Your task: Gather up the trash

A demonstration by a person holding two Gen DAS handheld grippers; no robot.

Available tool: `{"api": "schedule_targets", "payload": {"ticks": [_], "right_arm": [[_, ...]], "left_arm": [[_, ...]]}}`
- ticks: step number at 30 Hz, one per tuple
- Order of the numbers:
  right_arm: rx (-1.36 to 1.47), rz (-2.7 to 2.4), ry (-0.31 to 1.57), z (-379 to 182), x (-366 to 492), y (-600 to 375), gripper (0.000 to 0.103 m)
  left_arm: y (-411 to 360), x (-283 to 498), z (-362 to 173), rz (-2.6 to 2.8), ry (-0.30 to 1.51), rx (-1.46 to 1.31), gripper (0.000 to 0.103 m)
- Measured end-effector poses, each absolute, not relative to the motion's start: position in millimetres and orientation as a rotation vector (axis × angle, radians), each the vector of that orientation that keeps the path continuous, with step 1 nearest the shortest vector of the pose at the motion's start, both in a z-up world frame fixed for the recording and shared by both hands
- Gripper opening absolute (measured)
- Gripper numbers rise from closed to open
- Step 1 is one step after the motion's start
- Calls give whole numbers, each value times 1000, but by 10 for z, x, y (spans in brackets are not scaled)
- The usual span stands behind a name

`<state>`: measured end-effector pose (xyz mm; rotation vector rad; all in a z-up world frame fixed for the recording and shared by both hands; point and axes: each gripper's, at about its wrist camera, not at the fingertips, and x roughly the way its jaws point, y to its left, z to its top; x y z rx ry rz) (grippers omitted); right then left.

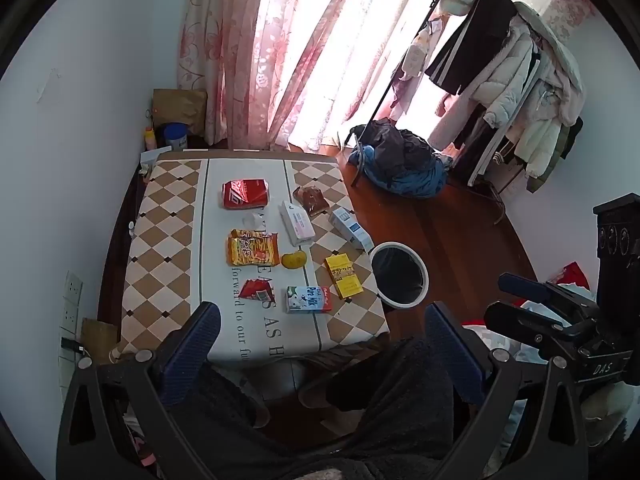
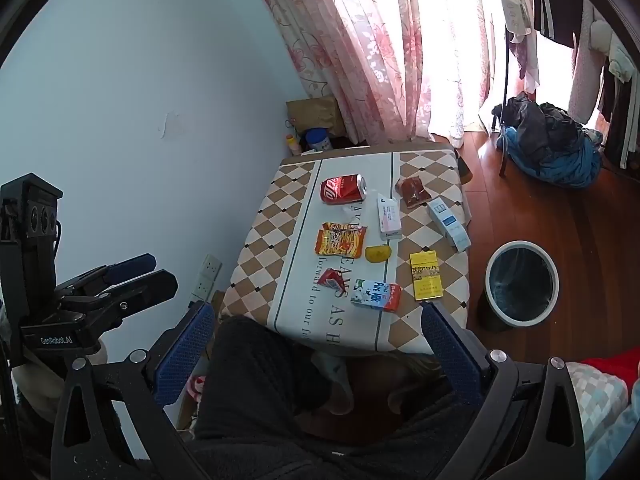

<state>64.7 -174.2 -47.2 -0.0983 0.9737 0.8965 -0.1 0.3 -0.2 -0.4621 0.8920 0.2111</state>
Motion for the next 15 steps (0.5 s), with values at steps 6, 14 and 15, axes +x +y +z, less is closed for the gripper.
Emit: {"api": "schedule_targets", "payload": {"ticks": [6,14,15], "right_arm": [[-97,904,976,-457,680,-1755,103],[-80,935,981,-463,676,-1737,103],[-81,935,990,-475,713,-1714,103]], "left_arm": [[22,-9,-34,201,895,-468,103],[-14,-29,-71,187,891,-484,103],[1,-28,-76,187,891,-487,103]]}}
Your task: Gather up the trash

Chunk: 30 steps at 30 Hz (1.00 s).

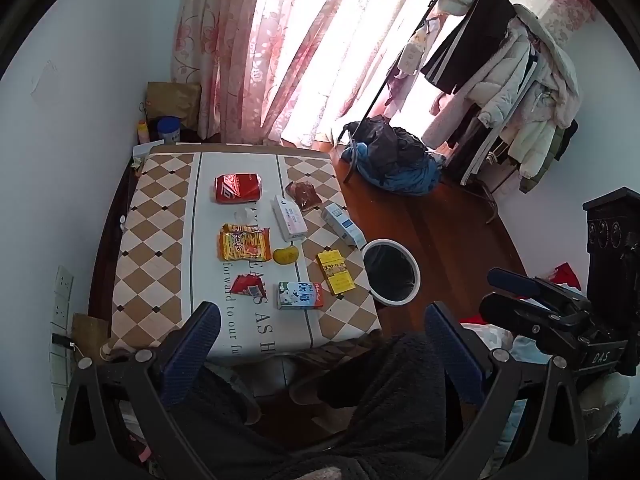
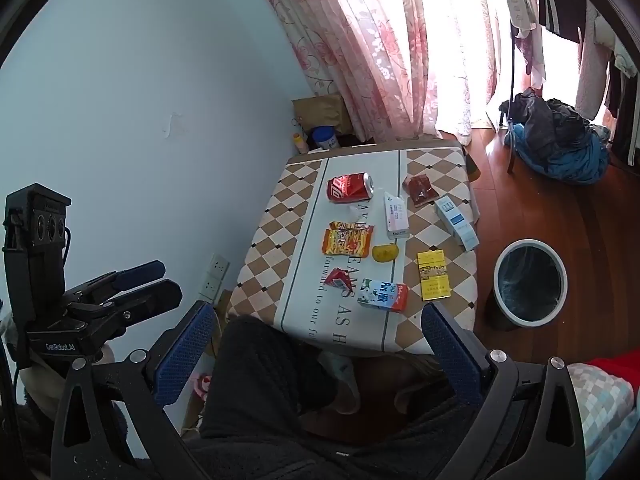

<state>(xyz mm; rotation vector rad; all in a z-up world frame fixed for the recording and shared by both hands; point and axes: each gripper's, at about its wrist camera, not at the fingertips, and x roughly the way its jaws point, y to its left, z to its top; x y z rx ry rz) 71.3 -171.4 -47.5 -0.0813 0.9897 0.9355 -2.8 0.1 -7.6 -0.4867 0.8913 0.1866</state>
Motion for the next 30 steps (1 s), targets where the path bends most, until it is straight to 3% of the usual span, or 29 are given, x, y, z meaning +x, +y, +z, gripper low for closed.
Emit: {"api": "schedule_targets", "payload": {"ticks": [30], "right_arm": [[-99,954,985,-515,695,-1606,103]], "left_arm": [[67,-79,-37,200,877,-492,103]]}}
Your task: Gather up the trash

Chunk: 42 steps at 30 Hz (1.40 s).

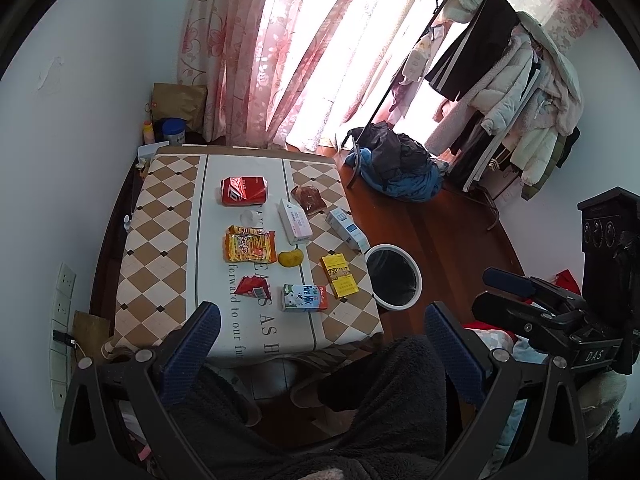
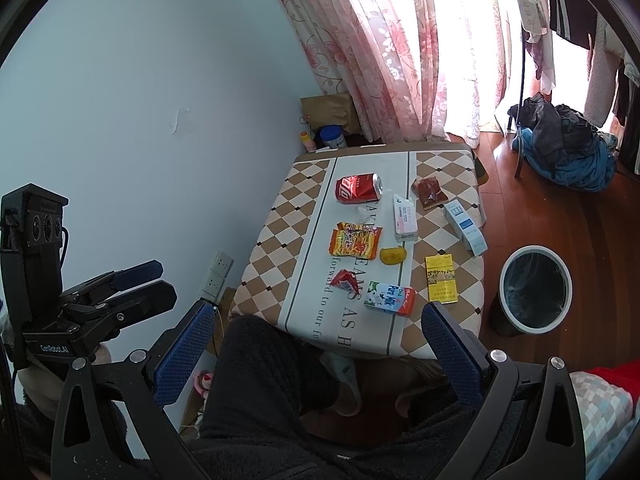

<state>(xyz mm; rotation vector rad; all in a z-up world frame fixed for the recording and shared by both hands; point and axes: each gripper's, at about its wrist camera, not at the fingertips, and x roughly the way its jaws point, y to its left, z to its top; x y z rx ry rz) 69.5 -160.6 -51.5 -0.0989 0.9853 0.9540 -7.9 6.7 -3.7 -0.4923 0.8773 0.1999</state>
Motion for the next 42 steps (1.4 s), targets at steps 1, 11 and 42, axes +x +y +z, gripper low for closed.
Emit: {"api": "schedule_targets", "payload": {"ticks": [1,11,42], "right_arm": [[-96,955,986,-517,697,-1613,103],[-103,953,982,-515,698,-1588,103],[-112,945,976,-459,708,-1663,103]], "left_arm": [[63,-77,-35,199,878,-491,103],[51,-99,-45,196,876,-500,103],[-19,-57,-65,184,877,-505,103]]}}
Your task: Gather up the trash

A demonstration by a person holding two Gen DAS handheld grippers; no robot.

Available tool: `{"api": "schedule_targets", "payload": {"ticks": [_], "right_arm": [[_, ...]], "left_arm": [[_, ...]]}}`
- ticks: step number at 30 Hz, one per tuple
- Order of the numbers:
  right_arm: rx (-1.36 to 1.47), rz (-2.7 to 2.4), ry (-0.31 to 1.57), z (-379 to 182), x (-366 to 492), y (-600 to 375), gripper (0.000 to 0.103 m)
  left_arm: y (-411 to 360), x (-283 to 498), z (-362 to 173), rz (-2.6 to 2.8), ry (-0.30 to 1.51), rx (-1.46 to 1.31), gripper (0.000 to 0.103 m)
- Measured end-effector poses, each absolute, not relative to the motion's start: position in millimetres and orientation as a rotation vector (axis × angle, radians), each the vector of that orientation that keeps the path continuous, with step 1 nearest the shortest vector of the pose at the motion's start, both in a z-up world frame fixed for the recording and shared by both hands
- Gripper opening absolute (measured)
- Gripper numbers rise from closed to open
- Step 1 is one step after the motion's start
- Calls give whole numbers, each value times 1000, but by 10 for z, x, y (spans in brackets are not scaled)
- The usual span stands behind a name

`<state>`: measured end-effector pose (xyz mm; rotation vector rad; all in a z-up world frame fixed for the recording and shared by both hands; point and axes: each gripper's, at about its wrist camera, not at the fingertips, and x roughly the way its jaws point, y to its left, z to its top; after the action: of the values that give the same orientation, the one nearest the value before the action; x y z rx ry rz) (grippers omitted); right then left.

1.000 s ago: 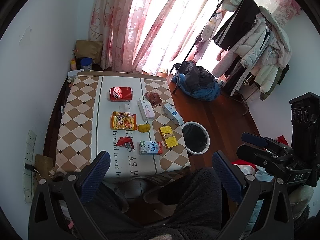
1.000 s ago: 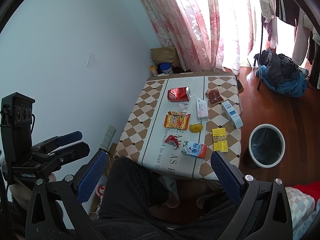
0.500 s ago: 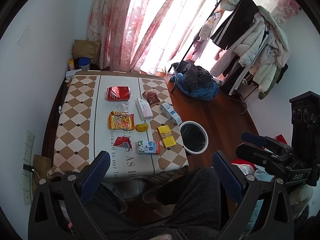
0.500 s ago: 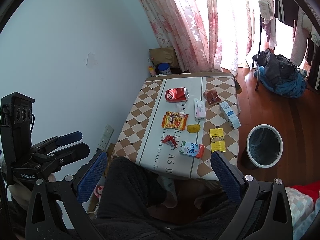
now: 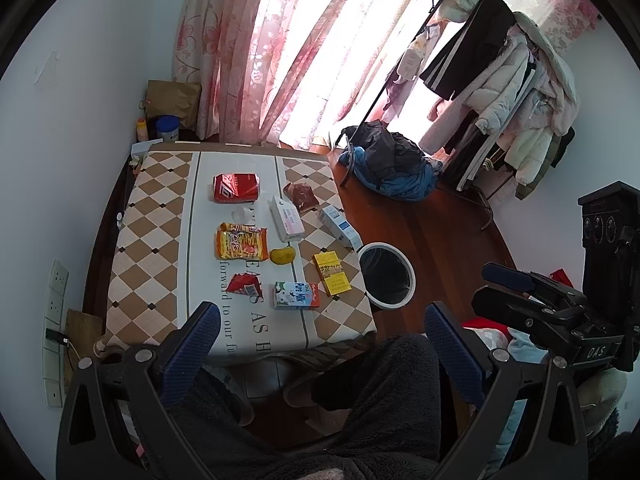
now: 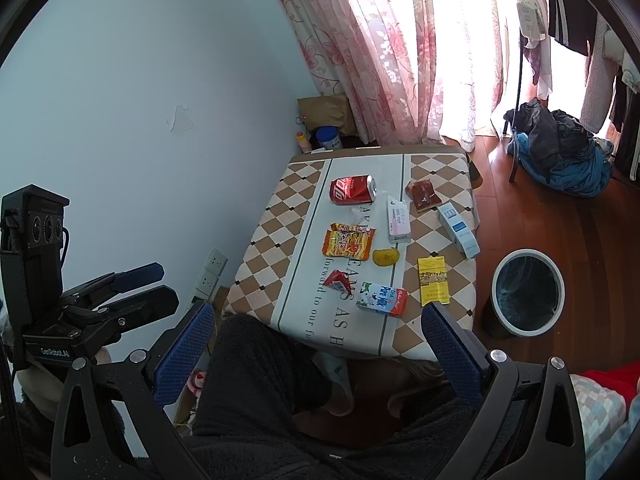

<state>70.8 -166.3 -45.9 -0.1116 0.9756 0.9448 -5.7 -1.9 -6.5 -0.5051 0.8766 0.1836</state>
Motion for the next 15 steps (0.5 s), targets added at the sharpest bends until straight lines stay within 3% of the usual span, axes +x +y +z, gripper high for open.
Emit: {"api": "schedule_targets", "payload": {"ticks": [15], "right_arm": [[-95,865,981,-564,862,-1648,103]], "left_arm": [[7,132,-264,372,881,-404,103]]}}
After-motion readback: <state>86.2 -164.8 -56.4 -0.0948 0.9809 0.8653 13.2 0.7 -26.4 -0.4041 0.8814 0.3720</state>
